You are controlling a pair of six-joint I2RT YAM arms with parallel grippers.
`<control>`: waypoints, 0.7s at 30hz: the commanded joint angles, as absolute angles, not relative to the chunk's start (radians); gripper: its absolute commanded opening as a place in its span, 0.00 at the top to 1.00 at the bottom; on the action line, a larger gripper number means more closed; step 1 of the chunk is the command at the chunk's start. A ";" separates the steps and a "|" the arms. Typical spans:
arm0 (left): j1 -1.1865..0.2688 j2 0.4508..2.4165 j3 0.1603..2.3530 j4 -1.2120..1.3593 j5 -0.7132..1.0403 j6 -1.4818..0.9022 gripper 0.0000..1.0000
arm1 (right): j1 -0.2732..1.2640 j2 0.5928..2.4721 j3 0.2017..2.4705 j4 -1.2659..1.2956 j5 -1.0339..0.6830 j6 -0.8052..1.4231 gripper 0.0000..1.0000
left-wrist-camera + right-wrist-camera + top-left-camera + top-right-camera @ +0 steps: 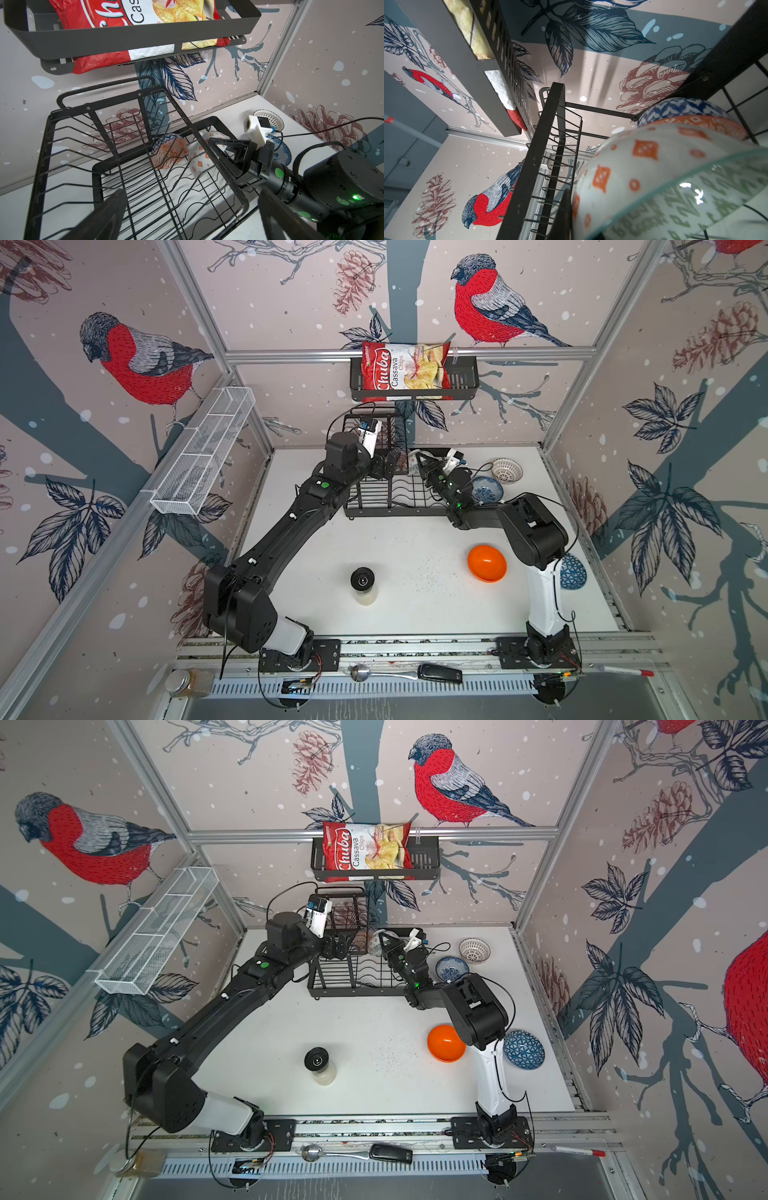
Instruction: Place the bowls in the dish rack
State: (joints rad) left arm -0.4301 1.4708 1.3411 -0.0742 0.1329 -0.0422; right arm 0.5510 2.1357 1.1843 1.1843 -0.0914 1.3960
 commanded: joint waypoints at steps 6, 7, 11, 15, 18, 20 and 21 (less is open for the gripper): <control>-0.398 1.494 1.356 -0.060 0.183 -0.095 0.02 | 0.575 2.216 1.304 1.173 -0.066 1.438 1.00; -0.396 1.497 1.356 -0.060 0.185 -0.098 0.02 | 0.577 2.230 1.322 1.160 -0.064 1.439 1.00; -0.395 1.505 1.357 -0.058 0.192 -0.103 0.02 | 0.589 2.276 1.365 1.151 -0.052 1.460 1.00; -0.395 1.513 1.358 -0.060 0.193 -0.104 0.02 | 0.593 2.323 1.414 1.148 -0.055 1.479 1.00; -0.394 1.517 1.358 -0.061 0.197 -0.106 0.02 | 0.597 2.357 1.448 1.149 -0.055 1.488 1.00; -0.393 1.519 1.358 -0.060 0.199 -0.107 0.02 | 0.598 2.380 1.478 1.145 -0.059 1.494 1.00; -0.393 1.519 1.359 -0.060 0.199 -0.109 0.02 | 0.599 2.390 1.491 1.142 -0.061 1.497 1.00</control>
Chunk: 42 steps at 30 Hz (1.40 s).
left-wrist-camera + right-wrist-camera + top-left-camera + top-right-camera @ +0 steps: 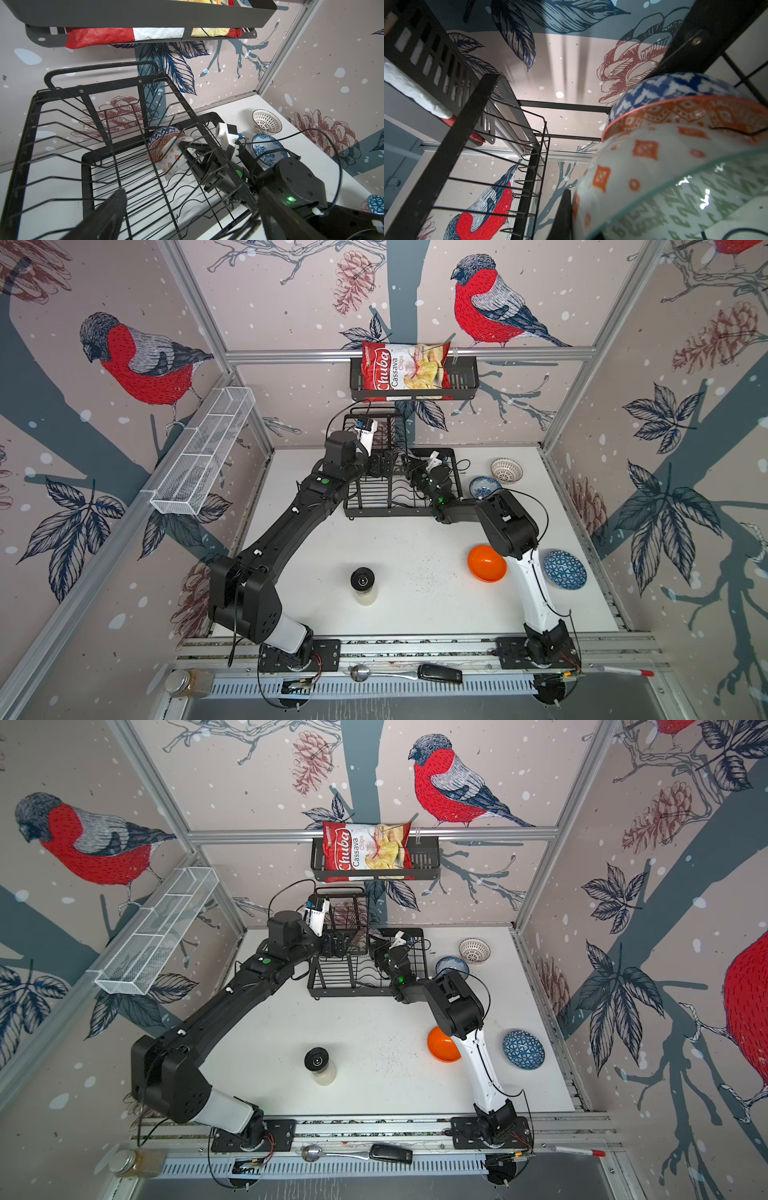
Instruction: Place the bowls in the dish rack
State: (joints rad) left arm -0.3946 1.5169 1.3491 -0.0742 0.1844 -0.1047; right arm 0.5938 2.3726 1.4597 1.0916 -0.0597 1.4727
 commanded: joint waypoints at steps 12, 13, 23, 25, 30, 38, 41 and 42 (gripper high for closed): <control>-0.388 1.529 1.359 -0.060 0.211 -0.115 0.02 | 0.607 2.485 1.594 1.163 -0.053 1.524 1.00; -0.388 1.529 1.359 -0.060 0.214 -0.115 0.02 | 0.607 2.491 1.601 1.155 -0.054 1.526 1.00; -0.382 1.532 1.358 -0.056 0.218 -0.121 0.02 | 0.609 2.510 1.598 1.195 -0.048 1.538 1.00; -0.380 1.534 1.357 -0.055 0.219 -0.123 0.02 | 0.609 2.507 1.588 1.206 -0.046 1.544 1.00; -0.377 1.537 1.356 -0.052 0.223 -0.128 0.02 | 0.609 2.490 1.562 1.211 -0.049 1.545 1.00; -0.377 1.536 1.356 -0.051 0.228 -0.130 0.02 | 0.610 2.493 1.533 1.308 -0.034 1.524 1.00; -0.377 1.535 1.354 -0.048 0.227 -0.131 0.02 | 0.614 2.506 1.546 1.364 -0.033 1.518 1.00; -0.377 1.537 1.353 -0.048 0.229 -0.130 0.02 | 0.614 2.509 1.553 1.357 -0.037 1.520 1.00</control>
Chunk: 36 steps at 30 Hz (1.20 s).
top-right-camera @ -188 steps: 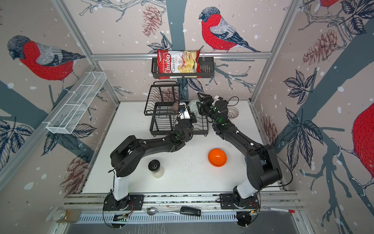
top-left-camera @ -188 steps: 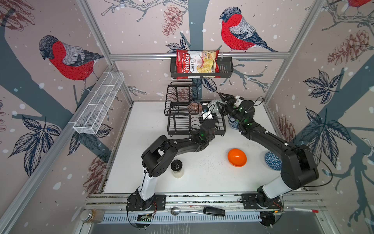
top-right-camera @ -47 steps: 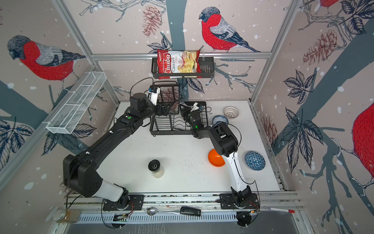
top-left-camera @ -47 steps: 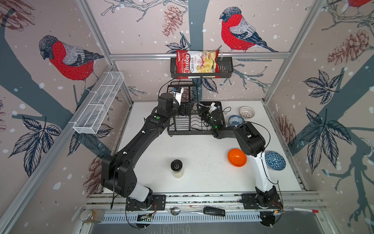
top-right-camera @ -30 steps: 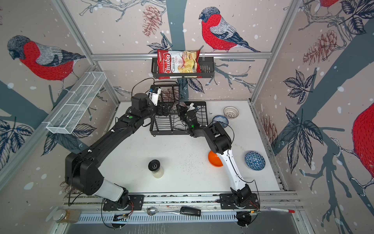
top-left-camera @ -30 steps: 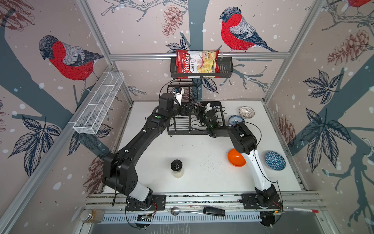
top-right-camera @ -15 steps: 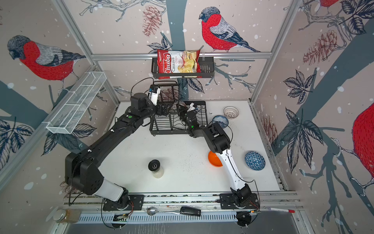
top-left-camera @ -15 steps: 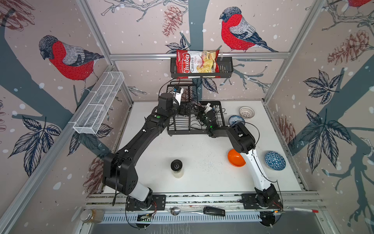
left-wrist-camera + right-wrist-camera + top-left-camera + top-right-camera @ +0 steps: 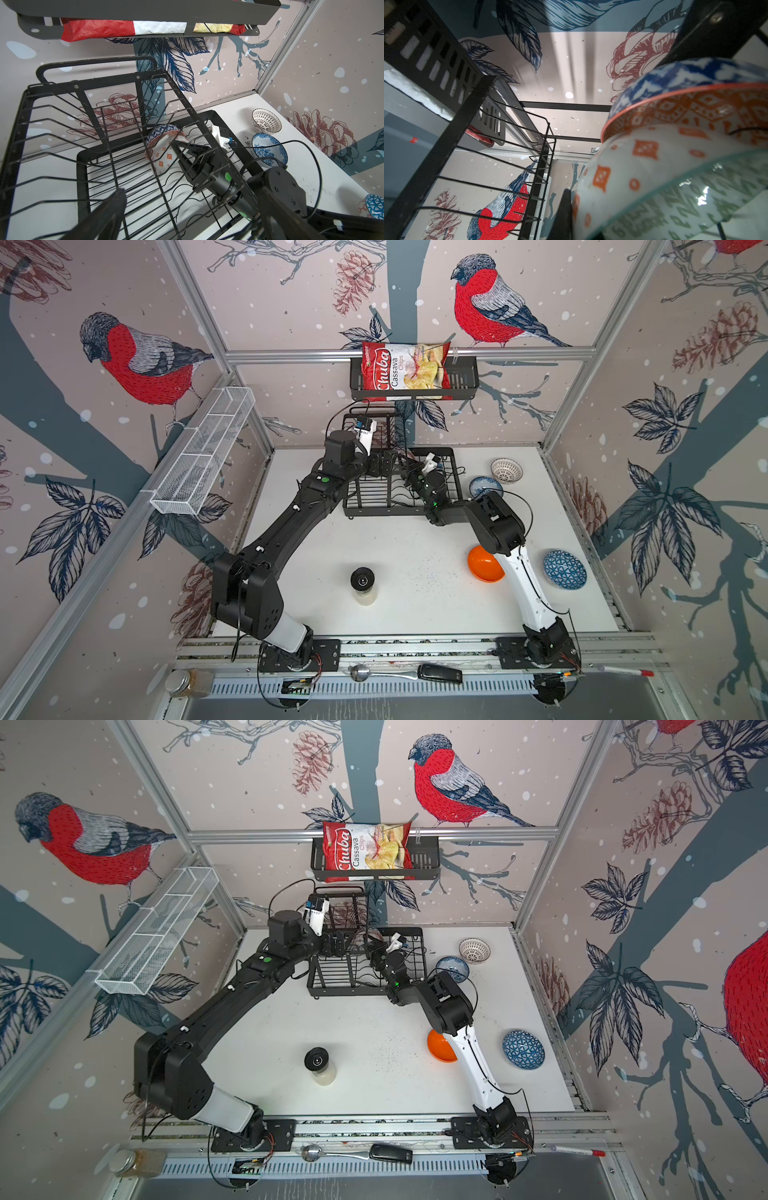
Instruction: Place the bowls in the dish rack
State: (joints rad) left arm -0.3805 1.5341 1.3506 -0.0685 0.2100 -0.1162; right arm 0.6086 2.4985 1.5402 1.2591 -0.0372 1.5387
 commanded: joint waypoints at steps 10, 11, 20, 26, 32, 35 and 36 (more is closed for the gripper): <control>-0.374 1.544 1.353 -0.049 0.236 -0.133 0.02 | 0.617 2.523 1.546 1.322 0.002 1.556 1.00; -0.374 1.545 1.353 -0.048 0.236 -0.132 0.02 | 0.616 2.523 1.546 1.318 0.006 1.558 1.00; -0.374 1.549 1.354 -0.045 0.245 -0.137 0.02 | 0.626 2.542 1.542 1.340 0.034 1.568 1.00; -0.373 1.549 1.353 -0.044 0.247 -0.138 0.02 | 0.634 2.544 1.547 1.287 0.056 1.583 1.00; -0.373 1.549 1.353 -0.045 0.253 -0.140 0.02 | 0.639 2.538 1.545 1.295 0.061 1.578 1.00; -0.373 1.549 1.355 -0.045 0.254 -0.138 0.02 | 0.639 2.527 1.534 1.312 0.059 1.569 1.00; -0.373 1.549 1.354 -0.047 0.253 -0.138 0.02 | 0.638 2.522 1.534 1.320 0.053 1.565 1.00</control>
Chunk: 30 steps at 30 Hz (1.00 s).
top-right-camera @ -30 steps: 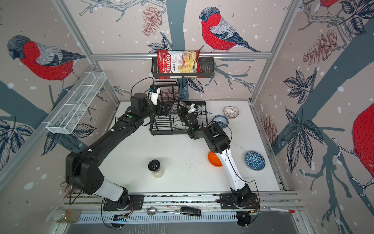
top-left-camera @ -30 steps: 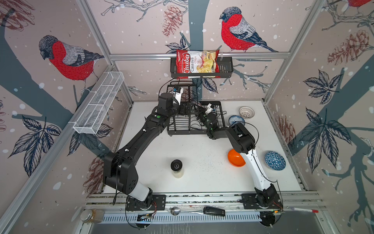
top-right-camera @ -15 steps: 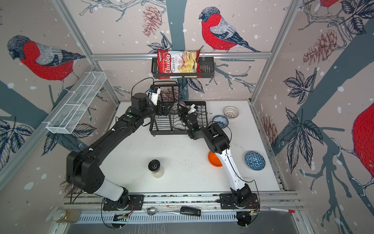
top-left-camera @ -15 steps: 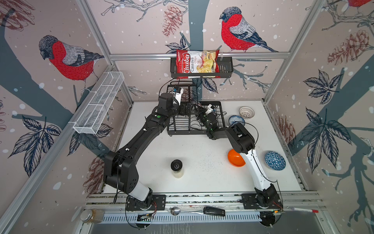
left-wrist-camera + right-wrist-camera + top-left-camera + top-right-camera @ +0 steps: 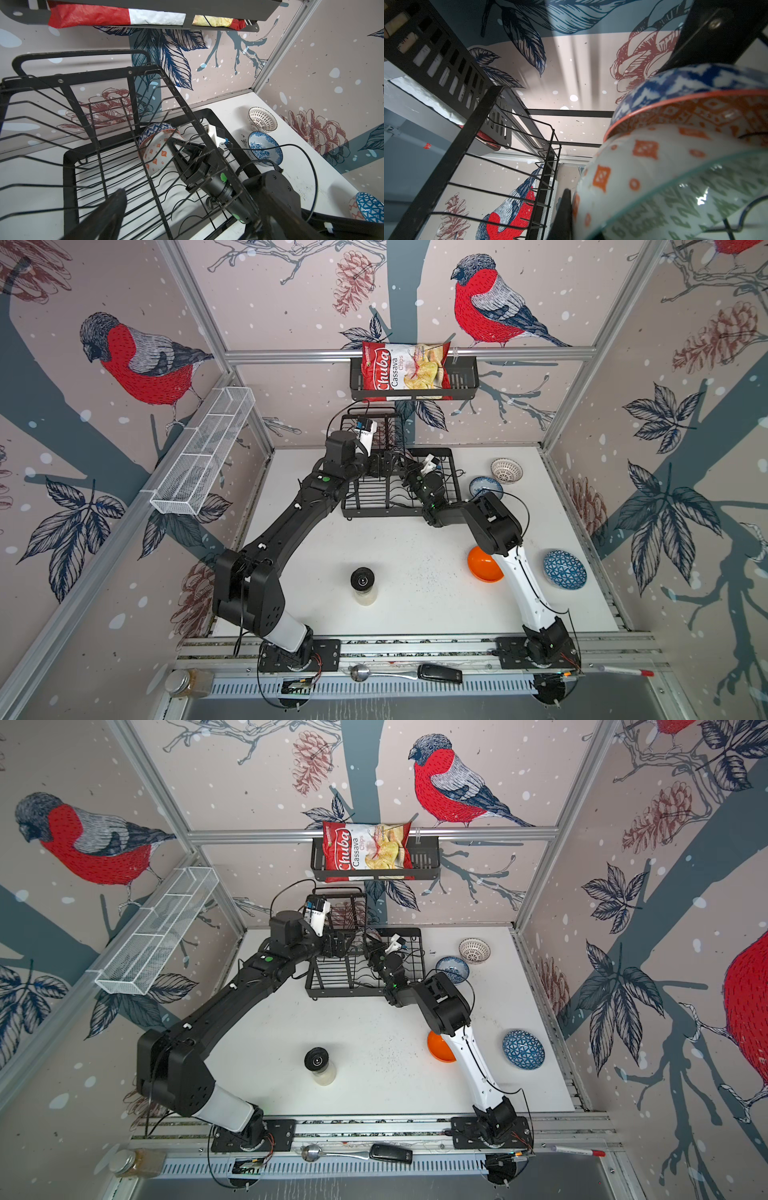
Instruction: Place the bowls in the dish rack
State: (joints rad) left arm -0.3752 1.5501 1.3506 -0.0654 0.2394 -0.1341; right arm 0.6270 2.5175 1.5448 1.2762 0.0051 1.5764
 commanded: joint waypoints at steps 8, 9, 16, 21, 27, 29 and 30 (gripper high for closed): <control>-0.374 1.555 1.355 -0.048 0.252 -0.138 0.02 | 0.640 2.448 1.477 1.308 0.062 1.540 1.00; -0.373 1.558 1.355 -0.046 0.253 -0.139 0.02 | 0.639 2.439 1.469 1.307 0.066 1.539 1.00; -0.374 1.566 1.355 -0.044 0.265 -0.149 0.02 | 0.640 2.417 1.446 1.299 0.051 1.537 1.00; -0.374 1.564 1.355 -0.045 0.266 -0.151 0.02 | 0.647 2.397 1.423 1.269 0.058 1.557 1.00; -0.374 1.568 1.355 -0.043 0.276 -0.156 0.02 | 0.655 2.382 1.419 1.189 0.056 1.576 1.00; -0.374 1.568 1.356 -0.043 0.275 -0.155 0.02 | 0.655 2.383 1.425 1.150 0.047 1.593 1.00; -0.374 1.568 1.355 -0.043 0.273 -0.156 0.02 | 0.656 2.381 1.427 1.132 0.044 1.598 1.00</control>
State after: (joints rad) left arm -0.3752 1.5661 1.3506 -0.0586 0.2588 -0.1490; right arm 0.6552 2.3962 1.4166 1.1549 0.0467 1.5738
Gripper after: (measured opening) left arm 0.983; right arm 0.090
